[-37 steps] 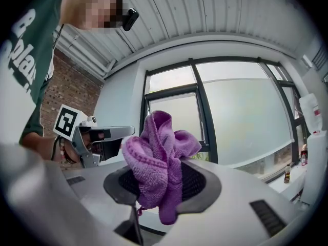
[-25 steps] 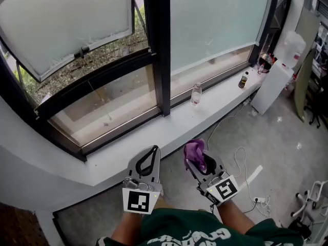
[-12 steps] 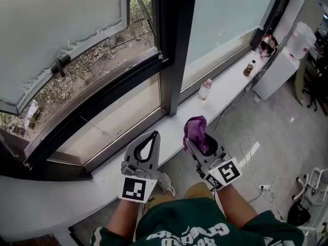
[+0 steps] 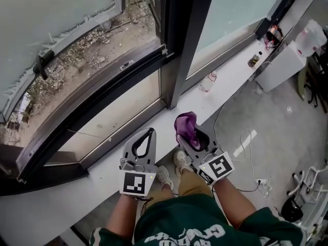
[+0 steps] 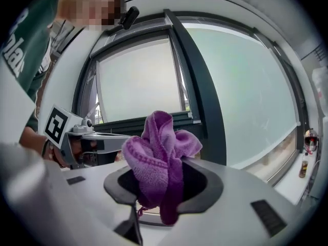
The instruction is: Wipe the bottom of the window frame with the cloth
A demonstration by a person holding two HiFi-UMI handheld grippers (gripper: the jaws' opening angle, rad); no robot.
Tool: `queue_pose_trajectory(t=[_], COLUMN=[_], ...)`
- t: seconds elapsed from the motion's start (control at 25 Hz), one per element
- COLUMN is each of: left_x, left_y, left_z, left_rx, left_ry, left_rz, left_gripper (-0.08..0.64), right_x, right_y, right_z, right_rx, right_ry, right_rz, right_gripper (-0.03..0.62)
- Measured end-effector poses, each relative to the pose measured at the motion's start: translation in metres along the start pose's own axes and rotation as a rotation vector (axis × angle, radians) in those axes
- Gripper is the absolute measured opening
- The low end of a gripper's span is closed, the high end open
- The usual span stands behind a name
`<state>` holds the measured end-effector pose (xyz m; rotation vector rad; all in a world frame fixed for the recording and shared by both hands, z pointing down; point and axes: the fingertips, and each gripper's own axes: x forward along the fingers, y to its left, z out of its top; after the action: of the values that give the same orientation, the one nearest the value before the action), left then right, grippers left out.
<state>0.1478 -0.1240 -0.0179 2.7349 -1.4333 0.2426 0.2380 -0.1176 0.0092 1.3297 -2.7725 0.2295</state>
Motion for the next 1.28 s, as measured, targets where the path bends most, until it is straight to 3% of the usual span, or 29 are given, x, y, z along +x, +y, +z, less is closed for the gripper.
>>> queue_pose_trajectory(t=[0.28,0.48,0.68,0.88,1.12,1.28], left_x=[0.058,0.101,0.139,0.171,0.184,0.195], left_y=[0.026,0.033,0.036,0.03,0.025,0.036], left_z=[-0.079,-0.166,-0.225,-0.274,-0.331,-0.364], left_rx=[0.042,-0.007,-0.071,-0.11,-0.198,-0.203], left_ry=[0.108,0.236,0.269,0.272,0.245,0.251], left_rz=[0.081,0.107,0.105,0.066,0.037,0.038], left_gripper=[0.003,0.003,0.003,0.003,0.003,0.003], right_x=[0.06,0.099,0.127,0.15,0.158,0.167], right_y=[-0.044,-0.089,-0.12,-0.141,-0.136,-0.143], right_z=[-0.098,-0.194,-0.273,-0.343,-0.396,-0.423], right_rx=[0.008,0.069,0.098,0.146,0.045,0.013], right_ry=[0.167,0.298,0.343,0.453,0.517,0.525], right_rz=[0.069,0.108,0.173,0.127,0.09,0.043], right_gripper=[0.166,0.166,0.166,0.166,0.166,0.166])
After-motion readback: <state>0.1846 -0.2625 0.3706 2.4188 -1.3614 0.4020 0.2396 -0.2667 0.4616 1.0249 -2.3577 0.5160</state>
